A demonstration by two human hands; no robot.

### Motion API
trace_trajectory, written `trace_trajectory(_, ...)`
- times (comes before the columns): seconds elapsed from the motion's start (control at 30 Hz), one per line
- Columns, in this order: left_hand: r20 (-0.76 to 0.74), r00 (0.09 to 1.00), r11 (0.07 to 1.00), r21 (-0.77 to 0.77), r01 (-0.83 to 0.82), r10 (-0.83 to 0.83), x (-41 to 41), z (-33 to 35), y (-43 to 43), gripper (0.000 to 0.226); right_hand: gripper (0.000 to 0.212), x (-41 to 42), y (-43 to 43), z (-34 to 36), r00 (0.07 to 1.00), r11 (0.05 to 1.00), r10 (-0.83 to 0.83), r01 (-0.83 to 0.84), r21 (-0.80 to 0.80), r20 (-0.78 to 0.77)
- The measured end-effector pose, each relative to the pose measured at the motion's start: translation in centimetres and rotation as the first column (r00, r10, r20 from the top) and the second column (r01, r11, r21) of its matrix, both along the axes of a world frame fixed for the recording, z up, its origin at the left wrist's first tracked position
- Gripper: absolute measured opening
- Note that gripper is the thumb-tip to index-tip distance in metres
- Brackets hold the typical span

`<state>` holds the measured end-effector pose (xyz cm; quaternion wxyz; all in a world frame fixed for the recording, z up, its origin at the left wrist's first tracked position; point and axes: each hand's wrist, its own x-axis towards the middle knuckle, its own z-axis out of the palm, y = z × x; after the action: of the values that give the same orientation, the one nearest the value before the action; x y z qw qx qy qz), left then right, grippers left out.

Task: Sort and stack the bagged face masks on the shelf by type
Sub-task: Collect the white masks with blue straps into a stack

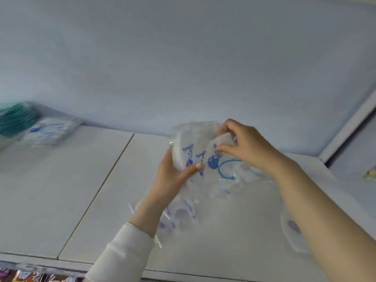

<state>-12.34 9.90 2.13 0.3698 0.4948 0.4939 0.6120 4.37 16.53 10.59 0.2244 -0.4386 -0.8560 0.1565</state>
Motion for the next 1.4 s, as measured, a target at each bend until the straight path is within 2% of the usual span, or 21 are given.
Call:
trace_trajectory(0.1,-0.081,0.994,0.997,-0.017,0.069,-0.070,3.9,-0.6,-0.2,0.041,0.037,2.4,-1.6,-1.6,0.995,0.997,-0.035,0.041,0.059,-0.095)
trace_trajectory(0.17,-0.075,0.996,0.998,-0.035,0.054,-0.056,5.6,-1.0,-0.4,0.038,0.062,5.2,-2.4,-3.0,0.964,0.982,-0.095,0.132,0.134,-0.249)
trace_trajectory(0.23,-0.024,0.998,0.997,-0.055,0.053,-0.054,6.8,-1.2,-0.5,0.037,0.081,8.5,-3.9,-4.9,0.859,0.974,-0.210,0.225,-0.023,-0.467)
trace_trajectory(0.3,0.011,0.997,0.994,-0.073,0.079,-0.079,7.6,-1.7,-0.7,0.039,0.076,10.7,-5.5,-7.4,0.791,0.949,-0.281,0.147,-0.278,-0.543)
trace_trajectory(0.37,-0.006,0.991,0.984,-0.117,0.133,-0.134,8.7,-2.6,-1.1,0.046,0.059,11.8,-6.7,-9.8,0.801,0.927,-0.253,0.040,-0.373,-0.543)
trace_trajectory(0.47,-0.105,0.983,0.979,-0.156,0.131,-0.148,10.3,-3.6,-2.3,0.066,0.048,11.9,-7.4,-11.3,0.793,0.930,-0.230,0.007,-0.368,-0.565)
trace_trajectory(0.67,-0.064,0.997,0.997,-0.067,0.046,-0.050,12.4,-4.2,-4.3,0.070,0.066,12.0,-7.9,-12.3,0.774,0.930,-0.222,-0.013,-0.366,-0.593)
trace_trajectory(0.77,-0.053,0.998,0.999,-0.048,0.019,-0.021,13.6,-4.2,-4.5,0.075,0.063,11.8,-7.8,-12.4,0.752,0.929,-0.236,-0.011,-0.369,-0.616)
trace_trajectory(0.93,-0.012,0.999,0.999,-0.012,-0.042,0.042,13.4,-4.6,-4.3,0.069,0.057,11.5,-7.9,-12.6,0.686,0.903,-0.263,-0.072,-0.423,-0.679)
trace_trajectory(1.17,0.047,0.998,0.999,-0.017,0.039,-0.038,13.6,-4.6,-4.6,0.064,0.050,11.3,-7.9,-13.7,0.702,0.867,-0.308,-0.072,-0.494,-0.642)
trace_trajectory(1.23,0.070,0.997,0.999,-0.042,0.023,-0.021,13.6,-4.8,-4.7,0.053,0.050,11.2,-8.0,-13.9,0.708,0.867,-0.314,-0.057,-0.494,-0.633)
trace_trajectory(1.33,0.021,0.999,0.998,-0.060,-0.035,0.036,13.3,-4.8,-4.5,0.026,0.048,10.6,-7.9,-13.9,0.691,0.881,-0.329,-0.020,-0.472,-0.644)
trace_trajectory(1.4,-0.001,0.997,0.995,-0.061,-0.082,0.082,12.7,-4.4,-4.1,0.019,0.047,10.2,-7.7,-13.4,0.677,0.874,-0.340,-0.028,-0.484,-0.653)
